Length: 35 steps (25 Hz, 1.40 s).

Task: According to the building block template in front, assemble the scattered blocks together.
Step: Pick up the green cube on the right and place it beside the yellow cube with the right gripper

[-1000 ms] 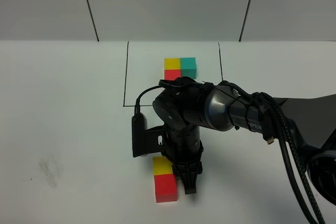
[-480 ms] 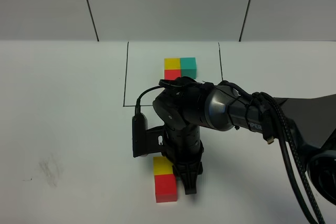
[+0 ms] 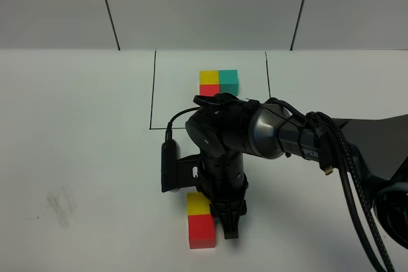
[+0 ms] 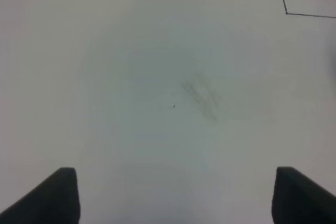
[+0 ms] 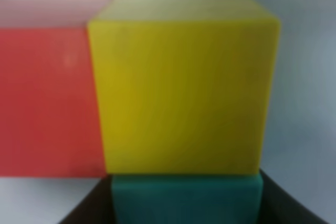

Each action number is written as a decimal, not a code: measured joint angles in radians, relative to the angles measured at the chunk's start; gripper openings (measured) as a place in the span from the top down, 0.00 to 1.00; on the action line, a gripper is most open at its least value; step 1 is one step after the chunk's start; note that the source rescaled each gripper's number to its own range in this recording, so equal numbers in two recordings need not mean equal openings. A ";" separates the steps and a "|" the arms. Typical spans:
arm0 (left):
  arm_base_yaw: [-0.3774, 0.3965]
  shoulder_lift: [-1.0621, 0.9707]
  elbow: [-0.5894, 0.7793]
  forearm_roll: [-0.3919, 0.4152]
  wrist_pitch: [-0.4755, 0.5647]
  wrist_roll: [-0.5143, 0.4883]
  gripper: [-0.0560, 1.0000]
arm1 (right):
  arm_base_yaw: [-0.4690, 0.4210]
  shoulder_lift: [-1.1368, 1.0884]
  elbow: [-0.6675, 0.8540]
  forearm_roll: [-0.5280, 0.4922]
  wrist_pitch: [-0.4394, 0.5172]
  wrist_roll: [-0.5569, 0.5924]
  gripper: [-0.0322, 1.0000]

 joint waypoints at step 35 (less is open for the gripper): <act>0.000 0.000 0.000 0.000 0.000 -0.001 0.23 | 0.000 -0.086 0.000 0.013 0.075 0.103 0.65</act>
